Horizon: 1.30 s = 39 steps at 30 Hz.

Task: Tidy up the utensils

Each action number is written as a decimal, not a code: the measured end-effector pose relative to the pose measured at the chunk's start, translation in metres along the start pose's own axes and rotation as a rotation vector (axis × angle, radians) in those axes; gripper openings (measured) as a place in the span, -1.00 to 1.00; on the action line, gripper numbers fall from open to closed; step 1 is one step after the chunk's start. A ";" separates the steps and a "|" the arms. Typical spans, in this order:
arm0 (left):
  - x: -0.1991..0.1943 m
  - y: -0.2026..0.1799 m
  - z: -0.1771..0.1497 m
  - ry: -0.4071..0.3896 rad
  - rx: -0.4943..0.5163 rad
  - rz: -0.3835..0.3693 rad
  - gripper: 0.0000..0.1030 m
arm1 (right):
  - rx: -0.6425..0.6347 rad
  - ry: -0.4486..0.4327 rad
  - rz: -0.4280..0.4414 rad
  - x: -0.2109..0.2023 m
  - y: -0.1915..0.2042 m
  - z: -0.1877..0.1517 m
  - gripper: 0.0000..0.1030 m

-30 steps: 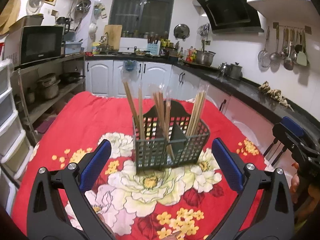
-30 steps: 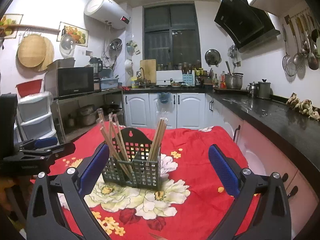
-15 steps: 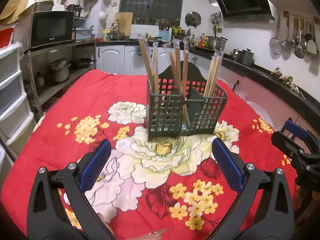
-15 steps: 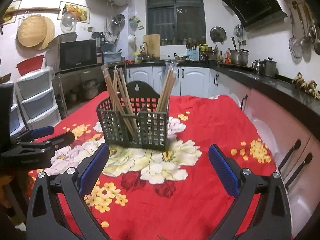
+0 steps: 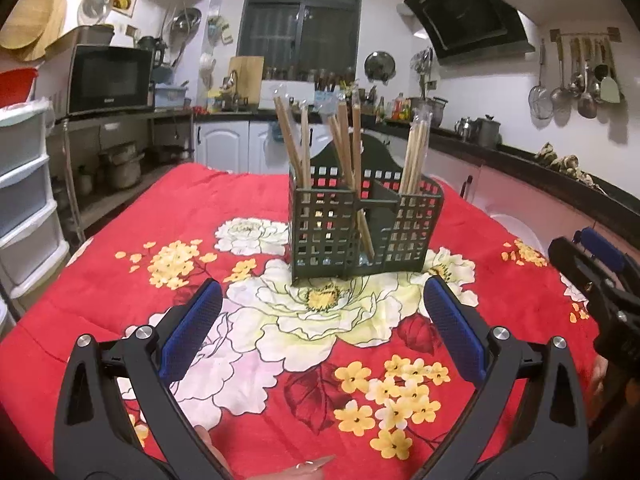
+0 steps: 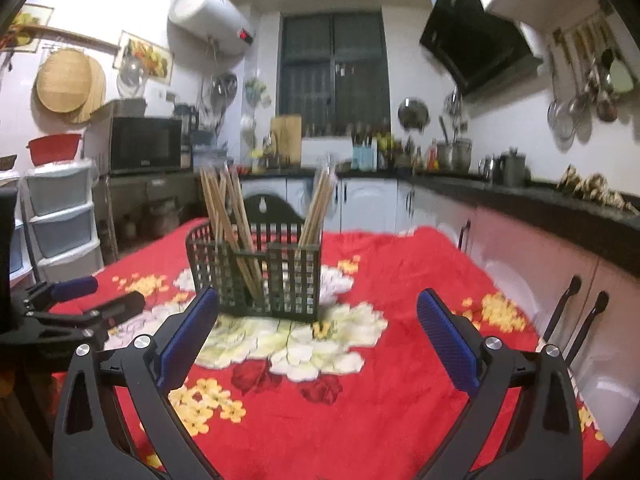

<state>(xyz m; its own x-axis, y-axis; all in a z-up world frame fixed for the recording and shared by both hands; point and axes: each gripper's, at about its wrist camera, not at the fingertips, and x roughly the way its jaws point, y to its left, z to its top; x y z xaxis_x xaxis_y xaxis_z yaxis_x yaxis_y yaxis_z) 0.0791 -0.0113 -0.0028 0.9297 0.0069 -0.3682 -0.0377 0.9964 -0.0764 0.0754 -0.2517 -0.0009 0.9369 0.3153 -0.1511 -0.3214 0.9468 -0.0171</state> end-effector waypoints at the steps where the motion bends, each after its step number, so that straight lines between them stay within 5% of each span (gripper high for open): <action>1: -0.001 -0.001 0.000 -0.007 0.000 0.001 0.80 | -0.002 -0.013 -0.001 -0.002 0.000 0.000 0.87; 39: -0.005 -0.004 0.000 -0.055 0.004 0.004 0.80 | 0.020 -0.022 -0.007 -0.002 0.000 -0.007 0.88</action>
<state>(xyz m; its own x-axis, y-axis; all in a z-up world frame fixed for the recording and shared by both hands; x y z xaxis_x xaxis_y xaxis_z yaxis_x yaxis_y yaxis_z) 0.0745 -0.0149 -0.0005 0.9484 0.0153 -0.3166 -0.0400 0.9966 -0.0717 0.0726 -0.2526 -0.0078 0.9421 0.3095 -0.1293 -0.3119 0.9501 0.0020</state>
